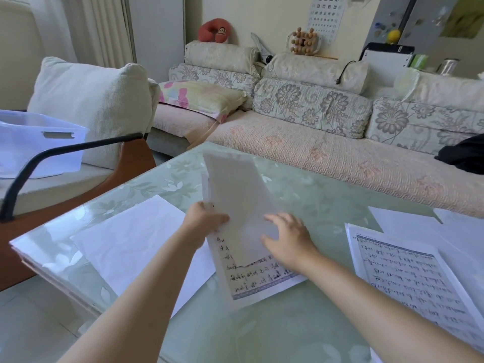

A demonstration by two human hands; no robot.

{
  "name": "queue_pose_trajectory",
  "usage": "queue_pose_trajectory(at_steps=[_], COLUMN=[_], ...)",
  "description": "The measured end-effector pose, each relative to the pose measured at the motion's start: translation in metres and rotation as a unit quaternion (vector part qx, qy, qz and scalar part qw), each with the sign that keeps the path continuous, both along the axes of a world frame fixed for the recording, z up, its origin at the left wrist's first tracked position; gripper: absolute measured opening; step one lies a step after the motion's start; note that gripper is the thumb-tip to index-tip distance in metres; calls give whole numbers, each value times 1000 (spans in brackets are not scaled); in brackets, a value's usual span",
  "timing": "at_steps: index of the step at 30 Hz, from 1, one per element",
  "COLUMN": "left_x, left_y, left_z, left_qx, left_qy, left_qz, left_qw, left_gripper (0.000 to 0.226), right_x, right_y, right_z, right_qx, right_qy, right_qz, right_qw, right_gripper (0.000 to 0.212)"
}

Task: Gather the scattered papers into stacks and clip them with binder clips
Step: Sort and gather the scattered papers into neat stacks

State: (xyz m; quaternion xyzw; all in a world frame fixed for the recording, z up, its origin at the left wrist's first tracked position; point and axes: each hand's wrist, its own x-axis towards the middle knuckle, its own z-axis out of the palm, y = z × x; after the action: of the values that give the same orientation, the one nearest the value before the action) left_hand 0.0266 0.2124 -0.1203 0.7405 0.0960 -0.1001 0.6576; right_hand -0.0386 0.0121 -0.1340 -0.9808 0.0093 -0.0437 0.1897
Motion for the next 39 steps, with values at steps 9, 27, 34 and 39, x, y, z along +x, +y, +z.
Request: queue_pose_trajectory(at_steps=[9, 27, 34, 39], left_x=[-26, -59, -66, -74], left_y=[18, 28, 19, -3], left_z=[42, -17, -16, -3], left_qx=[-150, 577, 566, 601], left_qy=[-64, -44, -133, -246], left_qz=[-59, -234, -284, -247], left_qw=[985, 781, 762, 720], left_gripper=[20, 109, 80, 33], right_x=[8, -39, -51, -51], right_y=[-42, -59, -56, -38], right_z=[58, 32, 24, 20], right_qx=[455, 219, 95, -62], right_qy=[-55, 29, 81, -14], right_qz=[-106, -241, -279, -207], right_qw=[882, 945, 952, 976], right_gripper=[76, 15, 33, 58])
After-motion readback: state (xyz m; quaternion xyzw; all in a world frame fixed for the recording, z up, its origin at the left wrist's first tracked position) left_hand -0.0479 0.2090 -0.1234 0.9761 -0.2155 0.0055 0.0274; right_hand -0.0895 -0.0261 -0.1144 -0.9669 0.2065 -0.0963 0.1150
